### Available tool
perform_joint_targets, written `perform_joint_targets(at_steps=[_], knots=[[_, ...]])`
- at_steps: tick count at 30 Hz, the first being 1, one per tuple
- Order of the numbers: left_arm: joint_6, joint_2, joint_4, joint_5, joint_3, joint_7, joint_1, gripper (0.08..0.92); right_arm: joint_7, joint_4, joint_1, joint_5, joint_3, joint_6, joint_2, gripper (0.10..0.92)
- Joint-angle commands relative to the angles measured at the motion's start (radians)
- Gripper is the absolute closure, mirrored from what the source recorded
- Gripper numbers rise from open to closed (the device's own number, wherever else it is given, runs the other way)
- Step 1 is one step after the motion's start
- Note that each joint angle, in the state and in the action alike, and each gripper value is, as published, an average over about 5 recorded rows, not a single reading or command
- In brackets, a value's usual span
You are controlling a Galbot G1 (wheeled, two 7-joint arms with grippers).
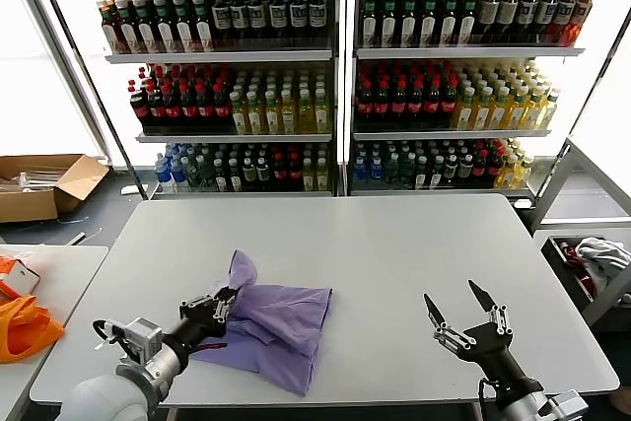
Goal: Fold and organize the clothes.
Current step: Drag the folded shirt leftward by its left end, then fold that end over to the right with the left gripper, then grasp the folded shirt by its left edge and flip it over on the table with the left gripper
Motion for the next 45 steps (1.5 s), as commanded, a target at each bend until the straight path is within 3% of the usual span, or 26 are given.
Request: perform_joint_targets(at_steps=[1, 8, 13, 20, 26, 34, 39, 45], knots=[[-0.019, -0.140, 0.256, 0.144, 0.294, 0.011, -0.164, 0.907, 0.002, 0.006, -0.004, -0.021, -0.005, -0.008, 0.010, 0.203], [-0.009, -0.198, 0.245, 0.065, 0.315, -0.007, -0.181, 0.907, 0.004, -0.005, 0.001, -0.041, -0.020, -0.010, 0.021, 0.203], [-0.004, -0.180, 0.116, -0.119, 0.301, -0.020, -0.135, 0.894, 0.006, -0.015, 0.015, -0.045, -0.024, -0.009, 0.022, 0.203], [0.012, -0.148, -0.022, -0.161, 0.248, -0.015, -0.053, 0.712, 0.006, -0.021, 0.023, -0.043, -0.024, -0.008, 0.017, 0.203], [0.020, -0.114, -0.091, -0.177, 0.107, -0.009, -0.018, 0.539, 0.005, -0.021, 0.019, -0.040, -0.019, -0.004, 0.018, 0.203], [0.068, -0.071, 0.087, -0.161, -0.179, 0.008, -0.047, 0.313, 0.002, -0.026, 0.003, -0.032, -0.008, 0.013, 0.016, 0.203], [0.067, -0.070, 0.238, -0.153, -0.202, 0.040, -0.069, 0.195, 0.002, -0.033, 0.009, -0.034, -0.016, 0.015, 0.014, 0.203], [0.061, -0.085, 0.300, -0.179, -0.165, 0.049, -0.078, 0.177, 0.005, -0.033, 0.022, -0.035, -0.014, 0.009, -0.003, 0.203]])
